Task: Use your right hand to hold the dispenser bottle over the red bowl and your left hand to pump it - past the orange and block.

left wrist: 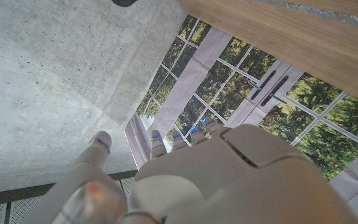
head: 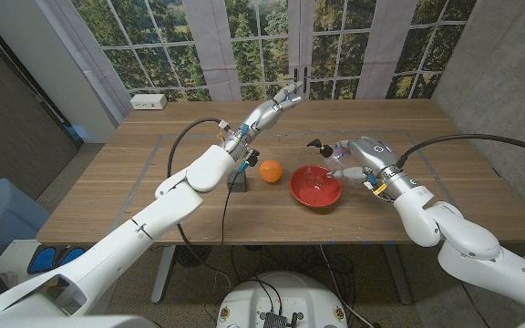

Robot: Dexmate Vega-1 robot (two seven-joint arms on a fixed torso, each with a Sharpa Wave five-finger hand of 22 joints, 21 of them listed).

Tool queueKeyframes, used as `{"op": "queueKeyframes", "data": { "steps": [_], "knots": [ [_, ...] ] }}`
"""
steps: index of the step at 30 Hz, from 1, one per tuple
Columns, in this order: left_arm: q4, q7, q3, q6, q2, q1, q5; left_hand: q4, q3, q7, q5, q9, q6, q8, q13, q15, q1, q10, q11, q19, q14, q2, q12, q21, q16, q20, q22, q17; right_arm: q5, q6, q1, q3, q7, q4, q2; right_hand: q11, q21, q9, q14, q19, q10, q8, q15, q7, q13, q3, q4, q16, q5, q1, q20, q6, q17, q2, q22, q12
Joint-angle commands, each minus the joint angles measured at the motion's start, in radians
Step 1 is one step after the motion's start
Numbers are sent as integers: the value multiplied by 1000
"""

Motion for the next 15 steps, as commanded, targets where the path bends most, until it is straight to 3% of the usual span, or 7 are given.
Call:
{"op": "queueKeyframes", "data": {
  "steps": [1, 15],
  "knots": [
    [33, -21, 41, -45, -25, -41, 58, 1, -1, -2, 10, 1, -5, 6, 1, -4, 5, -9, -1, -67, -49, 8, 7, -4, 4, 3, 4, 3, -16, -20, 17, -20, 21, -9, 5, -137, 8, 4, -1, -1, 147, 0, -119, -258, 4, -6, -2, 1, 8, 243, -149, 352, 4, 236, 3, 0],
    [78, -47, 86, -70, -62, -79, 106, 2, -4, -1, 11, 1, -4, 9, 0, -5, 8, -4, 1, -63, -48, 10, 11, -5, 5, 7, 4, 3, -36, -32, 22, -28, 20, -16, 4, -137, 10, 4, 0, 0, 149, -3, -119, -258, 4, -10, 1, 0, 9, 249, -149, 352, 5, 238, 3, -2]
  ]
}}
